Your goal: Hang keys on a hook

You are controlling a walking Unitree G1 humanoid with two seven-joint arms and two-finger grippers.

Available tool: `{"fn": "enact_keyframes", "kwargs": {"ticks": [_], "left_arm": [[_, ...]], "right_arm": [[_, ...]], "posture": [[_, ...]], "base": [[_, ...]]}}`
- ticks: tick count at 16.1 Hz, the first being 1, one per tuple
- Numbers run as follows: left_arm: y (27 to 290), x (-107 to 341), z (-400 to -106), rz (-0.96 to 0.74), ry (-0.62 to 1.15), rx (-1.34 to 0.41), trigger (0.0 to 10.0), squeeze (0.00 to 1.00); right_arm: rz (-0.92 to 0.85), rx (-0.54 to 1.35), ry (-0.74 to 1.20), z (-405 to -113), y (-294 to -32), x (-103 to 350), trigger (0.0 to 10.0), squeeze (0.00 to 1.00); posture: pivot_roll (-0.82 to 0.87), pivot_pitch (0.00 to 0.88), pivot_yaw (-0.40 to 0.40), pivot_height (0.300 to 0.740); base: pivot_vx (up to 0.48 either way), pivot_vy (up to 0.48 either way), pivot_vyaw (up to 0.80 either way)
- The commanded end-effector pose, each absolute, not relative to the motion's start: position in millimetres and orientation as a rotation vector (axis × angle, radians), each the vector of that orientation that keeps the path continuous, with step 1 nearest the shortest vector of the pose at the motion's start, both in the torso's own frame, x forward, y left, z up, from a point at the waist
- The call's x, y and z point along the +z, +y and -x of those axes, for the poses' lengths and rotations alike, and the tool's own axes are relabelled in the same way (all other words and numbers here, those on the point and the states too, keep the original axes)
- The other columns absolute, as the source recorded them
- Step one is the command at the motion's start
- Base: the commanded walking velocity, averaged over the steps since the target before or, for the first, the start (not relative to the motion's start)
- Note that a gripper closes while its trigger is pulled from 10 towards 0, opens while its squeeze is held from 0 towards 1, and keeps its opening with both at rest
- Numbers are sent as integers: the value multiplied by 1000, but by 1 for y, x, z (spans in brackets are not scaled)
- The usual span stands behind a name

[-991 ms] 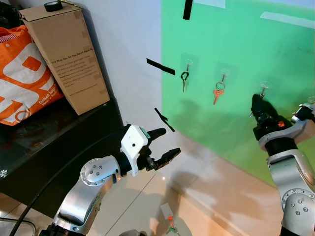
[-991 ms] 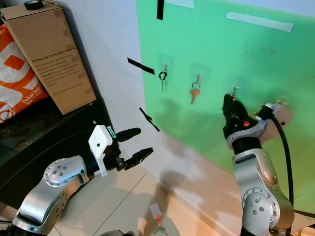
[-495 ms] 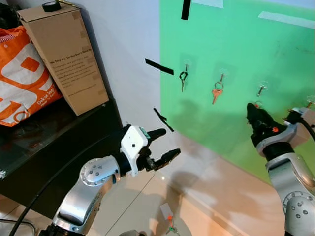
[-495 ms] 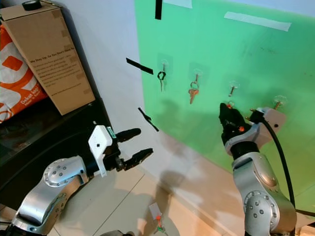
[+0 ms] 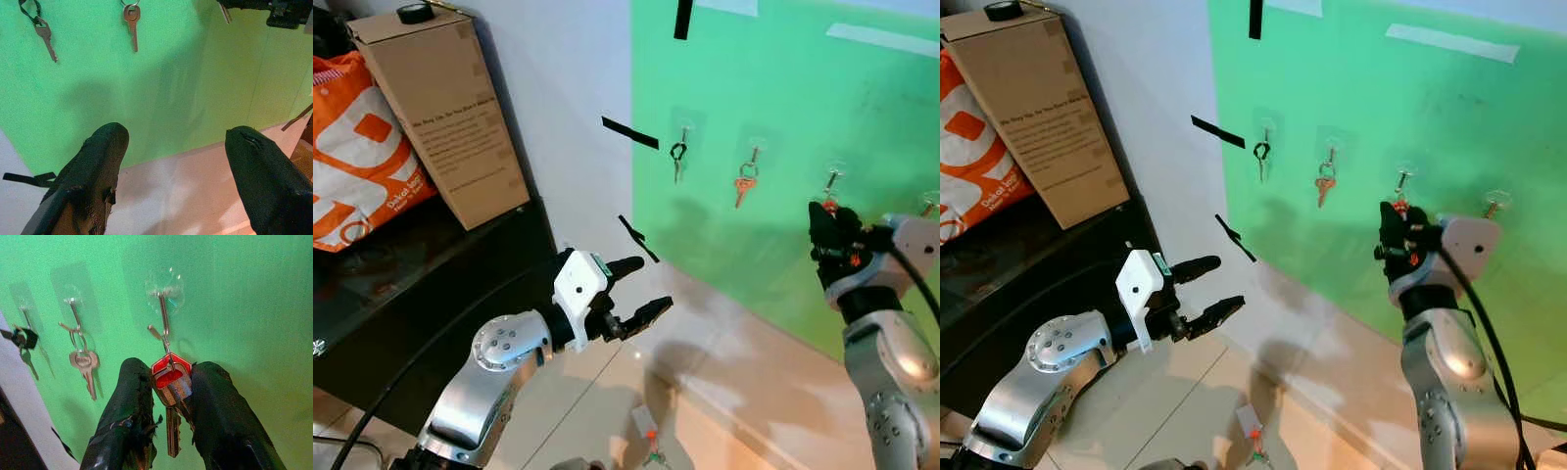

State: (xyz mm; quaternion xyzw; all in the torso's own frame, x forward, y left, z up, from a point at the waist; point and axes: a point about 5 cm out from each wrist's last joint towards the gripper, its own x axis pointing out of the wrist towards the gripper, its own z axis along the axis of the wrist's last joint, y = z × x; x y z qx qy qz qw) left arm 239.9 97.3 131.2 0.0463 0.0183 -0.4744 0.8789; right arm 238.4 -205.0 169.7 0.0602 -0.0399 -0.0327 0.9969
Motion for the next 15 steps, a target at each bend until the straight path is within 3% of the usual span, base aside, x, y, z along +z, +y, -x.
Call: {"fn": "enact_keyframes", "kwargs": {"ticks": [1, 4, 12, 15], "left_arm": [[97, 134, -239, -107, 27, -992, 10000, 0], [97, 135, -239, -109, 28, -993, 10000, 0], [99, 135, -239, -109, 31, -993, 10000, 0], [99, 135, -238, -108, 32, -992, 10000, 0]], "right_arm": [[-101, -45, -94, -239, -202, 171, 10000, 0], [-93, -33, -115, -242, -200, 174, 10000, 0], [-300, 10, -80, -250, -196, 184, 10000, 0], [-454, 16, -73, -250, -199, 188, 10000, 0]], "posture": [[-86, 0, 68, 740], [-85, 0, 70, 740], [-83, 0, 68, 740], [-83, 0, 68, 740]], "base": [[0, 0, 0], [0, 0, 0], [0, 0, 0], [0, 0, 0]]}}
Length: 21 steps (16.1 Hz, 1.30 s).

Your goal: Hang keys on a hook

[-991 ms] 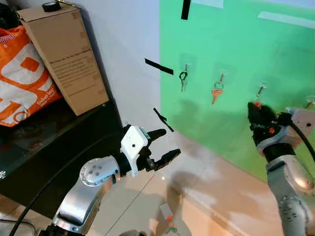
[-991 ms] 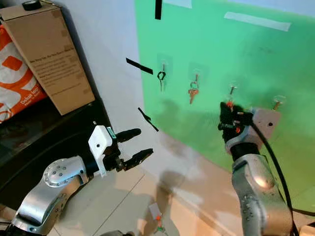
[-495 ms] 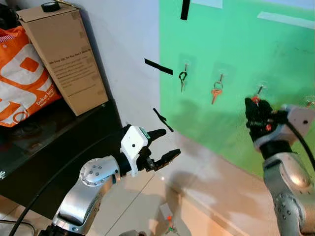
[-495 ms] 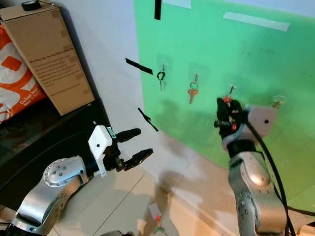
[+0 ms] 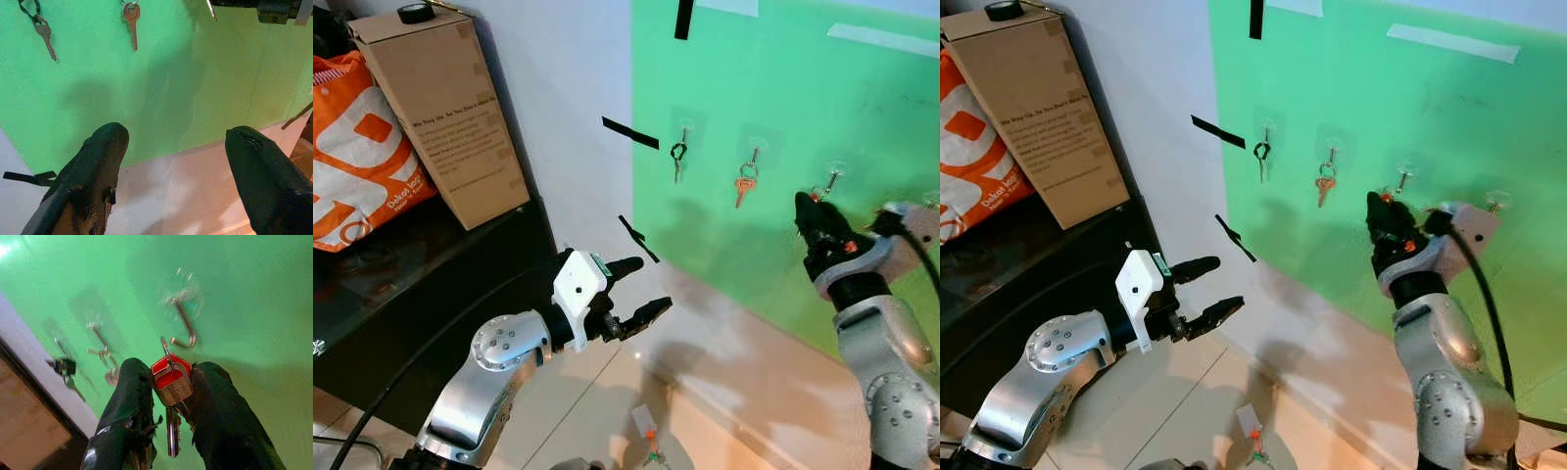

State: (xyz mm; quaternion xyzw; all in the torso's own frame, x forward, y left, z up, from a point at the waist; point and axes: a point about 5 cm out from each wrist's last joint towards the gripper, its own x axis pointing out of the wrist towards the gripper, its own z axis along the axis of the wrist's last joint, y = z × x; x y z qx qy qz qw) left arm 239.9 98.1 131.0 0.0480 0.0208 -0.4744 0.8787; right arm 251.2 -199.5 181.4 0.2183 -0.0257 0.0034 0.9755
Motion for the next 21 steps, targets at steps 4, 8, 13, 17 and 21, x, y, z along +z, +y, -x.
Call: {"fn": "enact_keyframes", "kwargs": {"ticks": [4, 8, 13, 17, 21], "left_arm": [[99, 135, -238, -109, 33, -994, 10000, 0], [99, 135, -238, -108, 35, -996, 10000, 0], [99, 135, -238, -108, 38, -995, 10000, 0], [99, 134, -238, -108, 39, -997, 10000, 0], [99, 134, -238, -109, 41, -999, 10000, 0]], "right_arm": [[-577, 22, -74, -249, -202, 193, 10000, 0], [-645, 28, -63, -248, -201, 193, 10000, 0], [-804, 28, -38, -250, -205, 196, 10000, 0], [-938, -19, -15, -249, -213, 191, 10000, 0], [-1006, -40, 77, -247, -213, 179, 10000, 0]], "posture": [[-83, 0, 70, 740], [-83, 0, 71, 740], [-82, 0, 70, 740], [-82, 0, 71, 740], [-82, 0, 72, 740]], "base": [[0, 0, 0], [0, 0, 0], [0, 0, 0], [0, 0, 0], [0, 0, 0]]}}
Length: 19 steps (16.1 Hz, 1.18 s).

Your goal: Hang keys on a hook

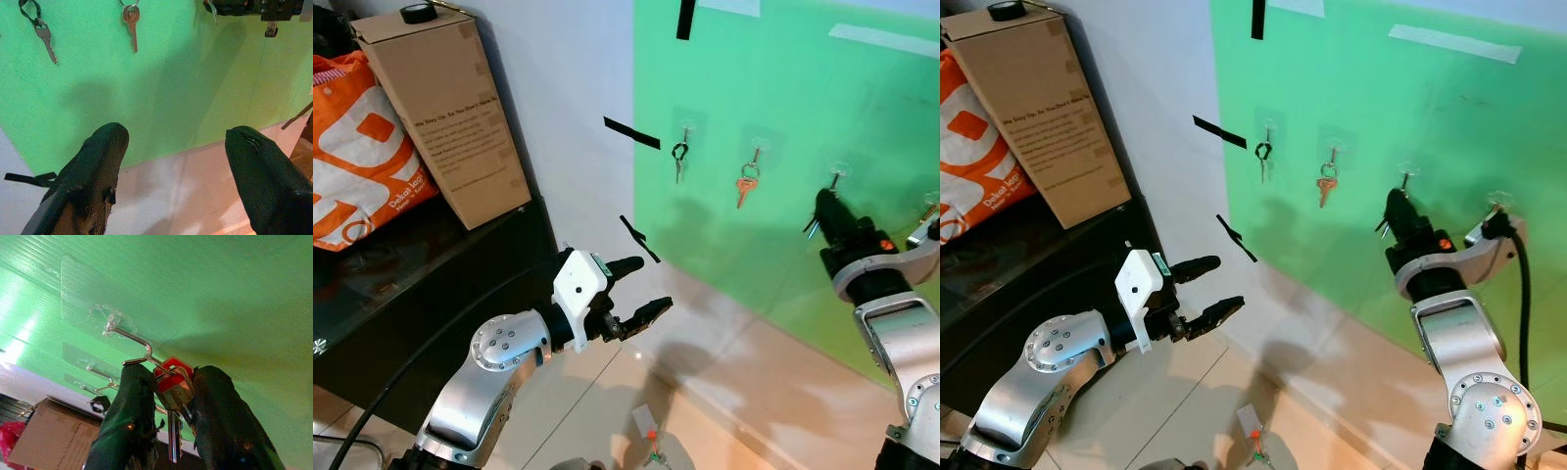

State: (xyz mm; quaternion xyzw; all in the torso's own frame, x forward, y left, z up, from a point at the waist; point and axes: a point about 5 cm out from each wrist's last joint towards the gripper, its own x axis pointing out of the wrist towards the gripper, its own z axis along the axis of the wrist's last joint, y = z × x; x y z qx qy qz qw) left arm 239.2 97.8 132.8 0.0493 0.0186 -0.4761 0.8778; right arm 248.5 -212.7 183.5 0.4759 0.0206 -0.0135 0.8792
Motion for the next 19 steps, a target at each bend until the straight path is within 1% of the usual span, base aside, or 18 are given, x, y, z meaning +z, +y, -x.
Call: {"fn": "enact_keyframes", "kwargs": {"ticks": [1, 3, 4, 5, 6, 7, 8, 12, 16, 17, 18, 19], "left_arm": [[99, 134, -238, -109, 41, -999, 10000, 0], [99, 134, -238, -109, 41, -999, 10000, 0], [99, 134, -238, -110, 41, -999, 10000, 0], [99, 134, -238, -112, 39, -1000, 10000, 0], [99, 134, -238, -112, 39, -1000, 10000, 0], [99, 135, -238, -113, 37, -1001, 10000, 0], [99, 135, -238, -114, 36, -1000, 10000, 0], [99, 135, -238, -117, 33, -1000, 10000, 0], [97, 139, -239, -115, 14, -1002, 10000, 0], [96, 141, -240, -103, 6, -1002, 10000, 0], [95, 144, -240, -87, -3, -1008, 10000, 0], [94, 145, -240, -79, -7, -1012, 10000, 0]], "right_arm": [[-1009, -43, 79, -247, -213, 178, 10000, 0], [-1020, -46, 84, -247, -214, 177, 10000, 0], [-999, -48, 101, -246, -214, 176, 10000, 0], [-896, -54, 139, -245, -214, 171, 10000, 0], [-896, -54, 139, -245, -214, 171, 10000, 0], [-788, -64, 170, -244, -213, 166, 10000, 0], [-724, -65, 177, -244, -213, 165, 10000, 0], [-604, -60, 134, -246, -214, 171, 10000, 0], [-588, -70, 104, -247, -215, 174, 10000, 0], [-591, -69, 98, -247, -215, 174, 10000, 43], [-594, -68, 88, -248, -215, 175, 10000, 1000], [-594, -69, 83, -248, -215, 175, 10000, 1000]], "posture": [[-82, 0, 71, 740], [-81, 0, 72, 740], [-82, 0, 73, 740], [-82, 0, 73, 740], [-82, 0, 73, 740], [-82, 0, 74, 740], [-82, 0, 74, 740], [-82, 0, 74, 740], [-83, 0, 75, 740], [-83, 0, 75, 740], [-83, 0, 76, 740], [-83, 0, 76, 740]], "base": [[0, 0, 0], [0, 0, 0], [0, 0, 0], [0, 0, 0], [0, 0, 0], [0, 0, 0], [0, 0, 0], [0, 0, 0], [0, 0, 0], [0, 0, 0], [0, 0, 0], [0, 0, 0]]}}
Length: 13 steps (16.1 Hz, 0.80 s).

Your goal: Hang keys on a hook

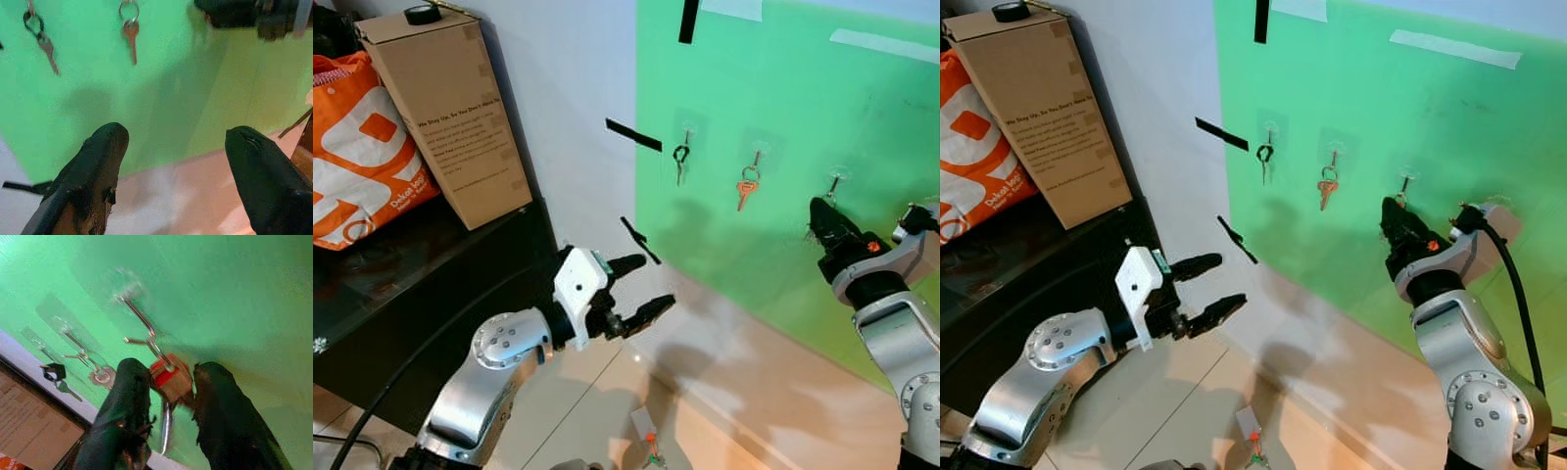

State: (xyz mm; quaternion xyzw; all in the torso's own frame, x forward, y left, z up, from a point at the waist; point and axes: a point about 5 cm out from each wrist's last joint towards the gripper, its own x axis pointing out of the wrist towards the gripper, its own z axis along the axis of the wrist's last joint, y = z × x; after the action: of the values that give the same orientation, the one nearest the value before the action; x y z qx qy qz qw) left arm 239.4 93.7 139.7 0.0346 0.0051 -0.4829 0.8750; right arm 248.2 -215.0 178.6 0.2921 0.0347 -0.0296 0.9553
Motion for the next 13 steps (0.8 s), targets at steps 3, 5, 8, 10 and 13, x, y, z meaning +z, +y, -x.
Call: {"fn": "enact_keyframes", "kwargs": {"ticks": [3, 5, 8, 10, 13], "left_arm": [[93, 147, -240, -75, -13, -1016, 10000, 0], [94, 147, -240, -74, -11, -1013, 10000, 0], [95, 146, -240, -75, -5, -1011, 10000, 0], [96, 144, -239, -80, 3, -1007, 10000, 0], [98, 139, -240, -77, 21, -980, 10000, 0]], "right_arm": [[-593, -62, 72, -248, -214, 177, 10000, 1000], [-548, -47, 72, -245, -214, 175, 10000, 1000], [-483, -15, 111, -240, -215, 168, 10000, 1000], [-377, 21, 176, -233, -217, 158, 10000, 1000], [-224, 119, 211, -222, -211, 151, 10000, 1000]], "posture": [[-83, 0, 77, 740], [-85, 0, 76, 740], [-84, 0, 74, 740], [-83, 0, 72, 740], [-89, 0, 75, 740]], "base": [[0, 0, 0], [0, 0, 0], [0, 0, 0], [0, 0, 0], [0, 0, 0]]}}
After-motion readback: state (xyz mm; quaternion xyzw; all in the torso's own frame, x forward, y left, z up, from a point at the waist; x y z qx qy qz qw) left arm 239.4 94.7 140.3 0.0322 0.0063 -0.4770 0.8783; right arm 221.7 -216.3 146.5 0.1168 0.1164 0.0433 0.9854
